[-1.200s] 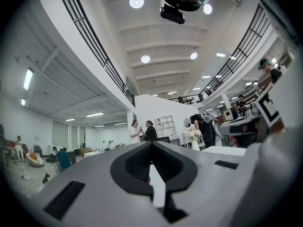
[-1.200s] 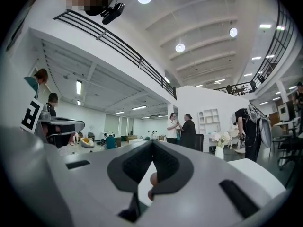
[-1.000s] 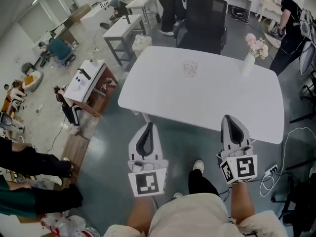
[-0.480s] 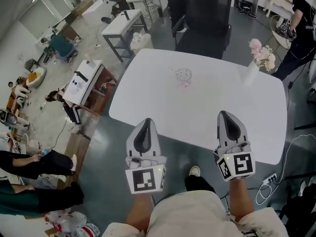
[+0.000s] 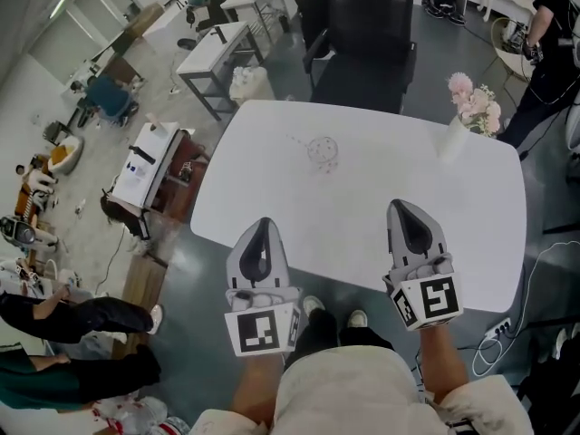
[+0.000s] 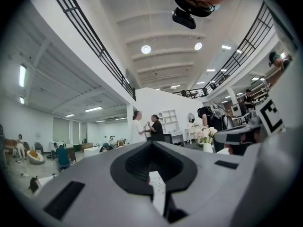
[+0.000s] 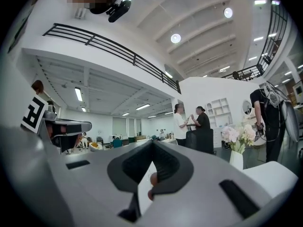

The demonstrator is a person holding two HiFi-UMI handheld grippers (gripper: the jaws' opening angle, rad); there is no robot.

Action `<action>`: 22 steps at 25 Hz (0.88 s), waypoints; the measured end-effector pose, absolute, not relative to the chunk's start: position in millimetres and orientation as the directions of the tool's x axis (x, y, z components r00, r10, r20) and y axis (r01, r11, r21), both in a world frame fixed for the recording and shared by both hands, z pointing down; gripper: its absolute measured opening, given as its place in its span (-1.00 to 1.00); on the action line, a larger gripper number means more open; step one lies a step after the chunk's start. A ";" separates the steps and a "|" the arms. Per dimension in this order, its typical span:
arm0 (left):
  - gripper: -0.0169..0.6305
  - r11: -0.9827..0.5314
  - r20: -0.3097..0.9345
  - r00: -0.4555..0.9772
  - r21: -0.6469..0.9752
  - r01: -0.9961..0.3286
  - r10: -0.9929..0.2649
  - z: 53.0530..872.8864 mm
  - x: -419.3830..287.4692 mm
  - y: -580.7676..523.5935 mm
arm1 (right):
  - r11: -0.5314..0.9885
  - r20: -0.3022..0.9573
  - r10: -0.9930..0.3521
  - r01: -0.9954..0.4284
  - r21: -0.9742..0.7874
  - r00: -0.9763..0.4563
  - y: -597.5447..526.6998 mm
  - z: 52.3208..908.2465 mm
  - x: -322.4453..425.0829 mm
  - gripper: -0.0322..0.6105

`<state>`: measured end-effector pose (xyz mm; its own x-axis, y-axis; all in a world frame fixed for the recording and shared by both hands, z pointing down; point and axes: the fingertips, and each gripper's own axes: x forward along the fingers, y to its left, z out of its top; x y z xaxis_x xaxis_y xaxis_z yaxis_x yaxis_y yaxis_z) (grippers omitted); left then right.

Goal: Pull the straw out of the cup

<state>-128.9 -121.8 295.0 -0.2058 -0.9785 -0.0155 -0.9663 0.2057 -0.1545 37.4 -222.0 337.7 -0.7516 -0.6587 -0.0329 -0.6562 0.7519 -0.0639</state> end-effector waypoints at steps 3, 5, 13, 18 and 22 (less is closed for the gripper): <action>-0.93 0.204 -0.018 -0.203 -0.138 -0.969 -0.979 299.9 -137.6 -134.4 | 0.758 -0.029 -0.652 -0.650 -0.053 -0.758 -228.2 338.7 26.6 -0.90; -0.93 0.201 -0.024 -0.199 -0.125 -0.972 -0.980 303.3 -145.6 -142.6 | 0.757 -0.029 -0.653 -0.652 -0.049 -0.757 -233.3 339.2 17.6 -0.90; -0.93 0.163 -0.016 -0.162 -0.092 -0.982 -0.987 323.7 -193.6 -184.4 | 0.752 -0.004 -0.659 -0.659 -0.006 -0.752 -265.1 345.0 -35.5 -0.90; -0.93 0.132 0.026 -0.134 -0.065 -0.989 -0.991 343.2 -226.2 -217.4 | 0.740 0.032 -0.672 -0.673 0.002 -0.740 -291.9 351.4 -69.4 -0.90; -0.93 0.072 0.039 -0.073 -0.037 -0.997 -0.997 361.2 -245.7 -249.1 | 0.725 0.056 -0.688 -0.688 0.011 -0.724 -316.2 361.6 -97.4 -0.90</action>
